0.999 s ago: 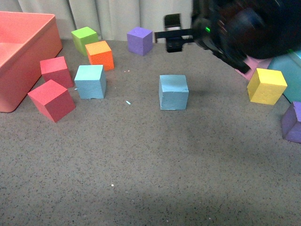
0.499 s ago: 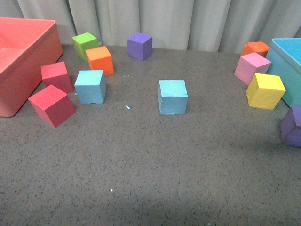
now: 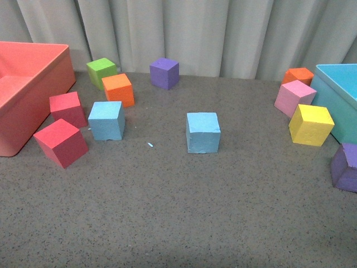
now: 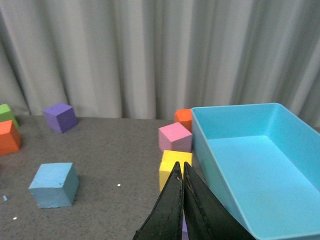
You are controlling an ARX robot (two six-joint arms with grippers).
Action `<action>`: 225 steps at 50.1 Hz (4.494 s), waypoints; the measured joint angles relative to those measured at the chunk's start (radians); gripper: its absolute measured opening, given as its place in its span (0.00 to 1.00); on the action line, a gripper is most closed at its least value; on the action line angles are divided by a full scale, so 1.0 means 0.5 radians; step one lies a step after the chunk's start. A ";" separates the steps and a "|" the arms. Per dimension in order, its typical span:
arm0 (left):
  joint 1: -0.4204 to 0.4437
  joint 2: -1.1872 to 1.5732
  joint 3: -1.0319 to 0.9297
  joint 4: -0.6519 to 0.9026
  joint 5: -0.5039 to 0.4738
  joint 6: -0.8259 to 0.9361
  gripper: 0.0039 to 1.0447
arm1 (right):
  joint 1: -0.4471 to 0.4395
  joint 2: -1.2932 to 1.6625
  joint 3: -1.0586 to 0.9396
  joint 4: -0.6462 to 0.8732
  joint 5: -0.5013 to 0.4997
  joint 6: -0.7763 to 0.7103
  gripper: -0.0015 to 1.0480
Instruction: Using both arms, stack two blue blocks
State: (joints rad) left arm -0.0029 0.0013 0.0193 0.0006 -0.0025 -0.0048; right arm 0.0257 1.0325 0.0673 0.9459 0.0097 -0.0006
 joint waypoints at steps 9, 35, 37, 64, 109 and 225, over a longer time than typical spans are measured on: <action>0.000 0.000 0.000 0.000 0.000 0.000 0.94 | -0.045 -0.265 -0.059 -0.199 -0.010 0.001 0.01; 0.000 0.000 0.000 0.000 0.000 0.000 0.94 | -0.047 -1.028 -0.129 -0.867 -0.016 0.001 0.01; 0.000 0.000 0.000 0.000 0.000 0.000 0.94 | -0.047 -1.064 -0.129 -0.900 -0.016 0.001 0.01; 0.000 0.000 0.000 0.000 0.000 0.000 0.94 | -0.047 -1.601 -0.130 -1.421 -0.016 0.001 0.01; -0.121 0.723 0.224 -0.082 -0.295 -0.278 0.94 | -0.047 -2.058 -0.128 -1.889 -0.021 0.002 0.93; -0.396 4.777 3.246 -0.595 -0.290 -0.386 0.52 | -0.047 -2.058 -0.128 -1.889 -0.022 0.001 0.91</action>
State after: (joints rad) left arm -0.2008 2.3898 1.6421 -0.2970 -0.1474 -0.1978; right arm 0.0025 0.0036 0.0032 0.0013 -0.0013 -0.0002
